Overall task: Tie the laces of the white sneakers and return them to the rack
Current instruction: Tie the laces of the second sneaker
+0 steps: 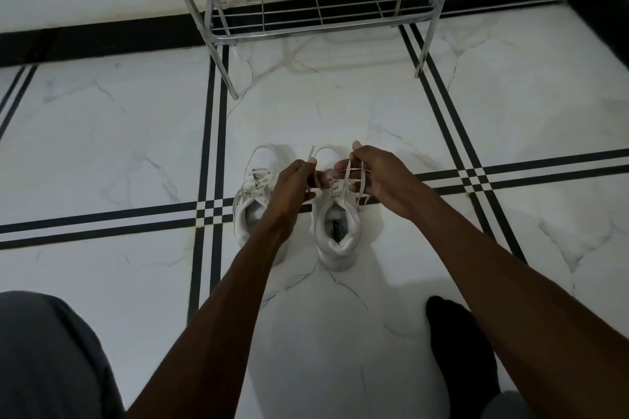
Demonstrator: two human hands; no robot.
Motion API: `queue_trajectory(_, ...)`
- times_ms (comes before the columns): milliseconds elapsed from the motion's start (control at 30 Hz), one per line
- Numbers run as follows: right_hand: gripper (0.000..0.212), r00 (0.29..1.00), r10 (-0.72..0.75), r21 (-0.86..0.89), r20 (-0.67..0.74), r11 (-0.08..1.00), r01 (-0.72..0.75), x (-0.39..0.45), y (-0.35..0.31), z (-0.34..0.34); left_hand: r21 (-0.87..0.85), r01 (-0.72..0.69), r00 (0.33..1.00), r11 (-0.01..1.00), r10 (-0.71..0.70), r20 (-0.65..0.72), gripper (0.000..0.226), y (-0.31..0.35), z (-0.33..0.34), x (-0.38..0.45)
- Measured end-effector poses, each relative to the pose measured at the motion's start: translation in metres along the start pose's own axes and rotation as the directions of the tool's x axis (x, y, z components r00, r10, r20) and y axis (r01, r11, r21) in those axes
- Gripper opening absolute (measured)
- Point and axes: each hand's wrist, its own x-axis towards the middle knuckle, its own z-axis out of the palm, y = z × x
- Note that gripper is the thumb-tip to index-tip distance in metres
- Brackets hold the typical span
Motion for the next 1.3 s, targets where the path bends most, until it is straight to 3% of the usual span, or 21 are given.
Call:
queue_trajectory(167,0.023,0.998,-0.068,-0.148,0.003,0.987,0.068,0.003,0.012,0.002,0.070,-0.103,0.995,0.992,0.104,-0.012,0.027,-0.006,0.006,-0.001)
queue_trajectory(400,0.046,0.997,-0.070,-0.212,-0.015,0.975,0.065,0.009,0.013,0.002,0.197,-0.227,0.974,0.954,0.225,0.034,0.027,-0.004,0.004,-0.002)
queue_trajectory(500,0.032,0.991,-0.070,-0.222,-0.115,0.974,0.043,0.012,0.012,0.006,0.288,-0.278,0.961,0.916,0.264,0.087,0.031,-0.005,0.003,0.000)
queue_trajectory(633,0.032,0.964,-0.036,-0.186,-0.264,0.982,-0.014,0.014,0.014,0.011,0.361,-0.293,0.956,0.886,0.279,0.091,0.029,-0.005,0.003,0.002)
queue_trajectory(800,0.016,0.979,-0.098,-0.226,-0.177,0.972,0.056,0.012,0.015,0.014,0.376,-0.277,0.959,0.884,0.281,0.046,0.021,-0.002,0.006,-0.004)
queue_trajectory(967,0.023,0.995,-0.085,-0.262,0.052,0.960,0.096,0.009,0.012,0.009,0.369,-0.220,0.971,0.903,0.241,-0.011,0.047,-0.001,0.009,-0.004)
queue_trajectory(1067,0.029,0.990,-0.140,-0.323,-0.009,0.937,0.130,0.014,0.012,0.011,0.350,-0.191,0.978,0.917,0.207,-0.009,0.065,-0.001,0.011,-0.004)
queue_trajectory(1167,0.021,0.984,-0.129,-0.283,-0.125,0.955,0.090,0.020,0.017,0.016,0.304,-0.130,0.987,0.944,0.151,-0.046,0.064,-0.006,0.009,0.003)
queue_trajectory(1300,0.017,0.991,-0.131,-0.362,-0.015,0.925,0.117,0.016,0.013,0.009,0.249,-0.052,0.995,0.967,0.073,-0.074,0.058,-0.011,-0.001,0.009)
